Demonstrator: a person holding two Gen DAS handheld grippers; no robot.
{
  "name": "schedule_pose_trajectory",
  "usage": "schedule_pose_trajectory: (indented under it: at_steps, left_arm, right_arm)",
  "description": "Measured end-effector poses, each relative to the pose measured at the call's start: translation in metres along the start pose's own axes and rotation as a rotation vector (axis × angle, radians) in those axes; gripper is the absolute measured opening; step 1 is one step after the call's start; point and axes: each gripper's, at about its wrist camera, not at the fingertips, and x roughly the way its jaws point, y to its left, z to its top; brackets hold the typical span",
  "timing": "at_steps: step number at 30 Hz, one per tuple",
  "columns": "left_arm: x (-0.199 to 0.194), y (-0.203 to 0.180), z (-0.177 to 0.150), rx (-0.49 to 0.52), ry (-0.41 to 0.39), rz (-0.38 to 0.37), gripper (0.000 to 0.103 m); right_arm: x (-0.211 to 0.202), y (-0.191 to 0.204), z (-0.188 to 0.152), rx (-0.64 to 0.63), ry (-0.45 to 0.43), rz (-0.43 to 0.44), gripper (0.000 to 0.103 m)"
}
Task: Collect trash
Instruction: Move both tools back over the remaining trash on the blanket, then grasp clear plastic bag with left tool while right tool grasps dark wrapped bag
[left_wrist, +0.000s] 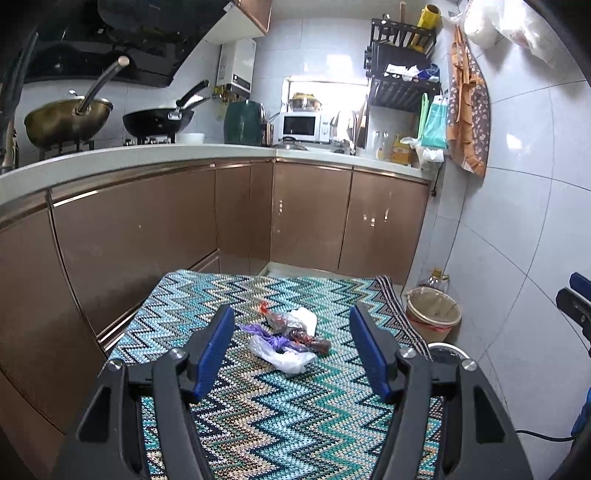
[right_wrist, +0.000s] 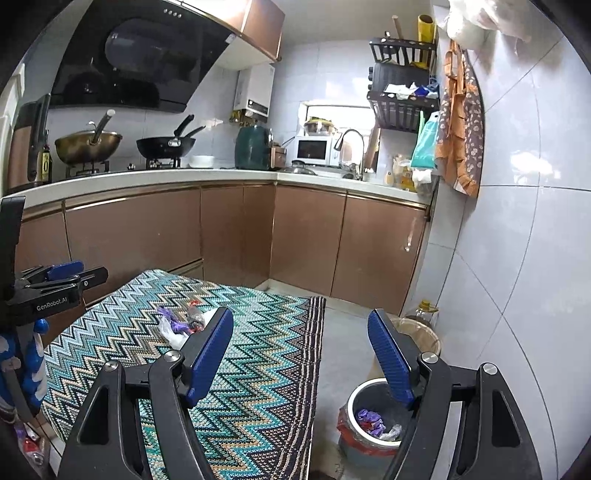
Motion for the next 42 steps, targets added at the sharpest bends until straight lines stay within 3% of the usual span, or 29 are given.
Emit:
schedule_pose_trajectory:
  at_steps: [11,18,22,29,35,42]
  left_arm:
    - [0.049,0.037,-0.02,-0.057,0.098,0.022,0.063]
    - [0.096,0.071,-0.046,-0.104,0.23,0.039,0.063]
    - [0.128,0.074,-0.057,-0.109,0.301,-0.013,0.063]
    - [0.195,0.076,-0.067,-0.188,0.417,-0.155,0.062]
    - [0.235,0.07,-0.074,-0.206,0.474,-0.192,0.062]
    - [0.256,0.074,-0.082,-0.247,0.514,-0.228,0.041]
  right_arm:
    - [0.041,0.021,0.0,-0.045,0.07,0.034,0.074]
    - [0.095,0.038,-0.002,-0.045,0.16,0.153,0.074]
    - [0.14,0.05,-0.005,-0.02,0.233,0.254,0.074]
    - [0.221,0.079,-0.015,-0.018,0.354,0.408,0.056]
    - [0.28,0.097,-0.035,-0.013,0.454,0.498,0.052]
    - [0.326,0.116,-0.051,-0.025,0.527,0.589,0.052]
